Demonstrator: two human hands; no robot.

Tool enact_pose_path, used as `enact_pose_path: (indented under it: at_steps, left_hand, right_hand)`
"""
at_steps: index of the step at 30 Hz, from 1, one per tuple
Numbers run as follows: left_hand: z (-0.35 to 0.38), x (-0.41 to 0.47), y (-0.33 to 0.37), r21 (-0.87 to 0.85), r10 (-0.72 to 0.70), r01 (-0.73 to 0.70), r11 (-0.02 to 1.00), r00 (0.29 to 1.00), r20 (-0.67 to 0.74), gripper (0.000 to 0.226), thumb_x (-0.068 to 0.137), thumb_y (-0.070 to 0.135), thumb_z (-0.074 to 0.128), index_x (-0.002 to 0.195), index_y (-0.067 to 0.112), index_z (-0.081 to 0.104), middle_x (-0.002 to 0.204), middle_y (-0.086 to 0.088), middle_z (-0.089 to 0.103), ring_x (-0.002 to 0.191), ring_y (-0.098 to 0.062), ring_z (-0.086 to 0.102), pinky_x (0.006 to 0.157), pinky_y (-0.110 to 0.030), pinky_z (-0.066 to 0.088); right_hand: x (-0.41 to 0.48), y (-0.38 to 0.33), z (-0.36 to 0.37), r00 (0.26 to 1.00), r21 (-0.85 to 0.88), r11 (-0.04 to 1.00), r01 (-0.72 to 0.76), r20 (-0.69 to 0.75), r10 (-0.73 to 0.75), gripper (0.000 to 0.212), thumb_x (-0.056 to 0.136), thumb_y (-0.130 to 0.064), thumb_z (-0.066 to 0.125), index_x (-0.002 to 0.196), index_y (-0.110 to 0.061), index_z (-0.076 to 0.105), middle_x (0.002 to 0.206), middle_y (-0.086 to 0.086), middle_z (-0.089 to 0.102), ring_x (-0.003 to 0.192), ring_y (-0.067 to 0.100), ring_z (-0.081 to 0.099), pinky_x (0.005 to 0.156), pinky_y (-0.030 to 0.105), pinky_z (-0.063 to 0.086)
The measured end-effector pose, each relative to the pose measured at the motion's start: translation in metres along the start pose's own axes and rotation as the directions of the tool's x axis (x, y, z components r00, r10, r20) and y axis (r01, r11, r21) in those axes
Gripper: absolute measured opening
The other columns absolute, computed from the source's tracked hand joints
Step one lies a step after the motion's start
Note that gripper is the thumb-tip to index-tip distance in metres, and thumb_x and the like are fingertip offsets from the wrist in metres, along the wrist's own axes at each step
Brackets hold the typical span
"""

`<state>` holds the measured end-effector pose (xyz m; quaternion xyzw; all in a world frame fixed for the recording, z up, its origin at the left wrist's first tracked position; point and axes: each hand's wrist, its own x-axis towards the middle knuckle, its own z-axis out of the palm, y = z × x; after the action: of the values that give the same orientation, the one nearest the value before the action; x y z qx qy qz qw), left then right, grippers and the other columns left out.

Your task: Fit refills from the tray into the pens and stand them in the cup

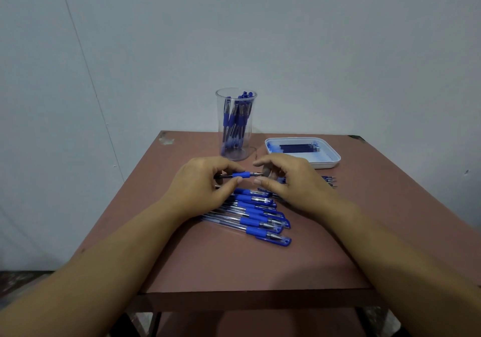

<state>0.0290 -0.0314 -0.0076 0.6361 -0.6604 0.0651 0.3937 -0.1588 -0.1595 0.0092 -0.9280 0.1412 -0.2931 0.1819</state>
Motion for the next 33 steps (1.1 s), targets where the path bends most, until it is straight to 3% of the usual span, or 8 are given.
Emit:
enact_pose_path:
  at_steps: [4, 9, 13, 19, 24, 30, 33]
  left_hand:
    - [0.000, 0.000, 0.000, 0.010, -0.002, 0.002, 1.000, 1.000, 0.001, 0.022, 0.083, 0.036, 0.064, 0.102, 0.033, 0.074, 0.086, 0.019, 0.071, 0.075, -0.001, 0.065, 0.066, -0.031, 0.056]
    - [0.000, 0.000, 0.001, 0.000, 0.002, -0.002, 1.000, 1.000, 0.005, 0.021, 0.084, 0.036, 0.064, 0.103, 0.033, 0.073, 0.087, 0.019, 0.071, 0.075, 0.000, 0.065, 0.066, -0.030, 0.056]
    - [0.001, 0.000, 0.000, 0.007, 0.000, 0.000, 1.000, 1.000, 0.012, 0.022, 0.084, 0.037, 0.064, 0.103, 0.034, 0.073, 0.088, 0.020, 0.071, 0.077, 0.000, 0.065, 0.067, -0.032, 0.056]
    - [0.001, 0.000, 0.001, 0.008, 0.019, -0.019, 1.000, 1.000, -0.003, 0.022, 0.084, 0.036, 0.065, 0.104, 0.033, 0.073, 0.089, 0.020, 0.071, 0.077, 0.000, 0.065, 0.068, -0.031, 0.057]
    - [0.001, 0.000, 0.002, 0.026, 0.045, -0.044, 0.999, 0.999, -0.003, 0.020, 0.086, 0.028, 0.070, 0.105, 0.031, 0.074, 0.090, 0.017, 0.072, 0.076, -0.002, 0.065, 0.068, -0.028, 0.056]
    - [0.005, 0.003, 0.001, 0.096, 0.032, -0.033, 0.995, 0.999, 0.013, 0.023, 0.086, 0.028, 0.071, 0.109, 0.032, 0.072, 0.094, 0.016, 0.072, 0.078, -0.002, 0.062, 0.069, -0.019, 0.049]
    - [0.004, 0.002, -0.004, 0.098, -0.004, 0.004, 0.995, 1.000, -0.002, 0.023, 0.086, 0.029, 0.072, 0.108, 0.033, 0.072, 0.092, 0.017, 0.071, 0.076, -0.001, 0.061, 0.069, -0.016, 0.046]
  right_hand:
    - [0.001, 0.000, 0.000, 1.000, -0.021, 1.000, 0.019, 0.011, -0.018, 0.005, 0.091, -0.025, 0.068, 0.096, -0.023, 0.069, 0.080, -0.020, 0.058, 0.079, -0.003, 0.055, 0.068, 0.007, 0.039]
    - [0.000, 0.000, -0.001, 1.000, -0.013, 1.000, 0.001, 0.005, -0.001, 0.019, 0.092, -0.030, 0.065, 0.109, -0.023, 0.069, 0.088, -0.019, 0.062, 0.085, 0.000, 0.057, 0.071, 0.010, 0.043]
    - [0.001, -0.002, -0.001, 1.000, -0.006, 1.000, 0.002, 0.025, -0.002, 0.007, 0.089, -0.024, 0.070, 0.094, -0.021, 0.067, 0.081, -0.018, 0.060, 0.078, 0.000, 0.057, 0.067, 0.009, 0.041]
    - [-0.001, -0.004, -0.003, 1.000, 0.018, 1.000, -0.010, 0.008, 0.010, 0.016, 0.087, -0.029, 0.071, 0.102, -0.024, 0.068, 0.086, -0.019, 0.061, 0.082, 0.002, 0.057, 0.070, 0.011, 0.044]
    - [0.000, -0.005, -0.004, 1.000, 0.017, 1.000, 0.014, -0.007, -0.014, 0.007, 0.087, -0.019, 0.073, 0.092, -0.019, 0.068, 0.080, -0.018, 0.058, 0.076, 0.001, 0.054, 0.067, 0.009, 0.039]
    - [0.000, 0.001, -0.010, 0.991, 0.063, 0.991, -0.120, 0.063, 0.116, 0.009, 0.086, -0.024, 0.073, 0.093, -0.023, 0.067, 0.077, -0.014, 0.061, 0.069, 0.000, 0.054, 0.062, 0.011, 0.041]
    - [-0.004, 0.009, -0.022, 0.978, 0.042, 0.982, -0.183, 0.108, 0.178, 0.016, 0.082, -0.033, 0.076, 0.095, -0.030, 0.066, 0.083, -0.014, 0.064, 0.075, -0.004, 0.057, 0.065, 0.011, 0.044]
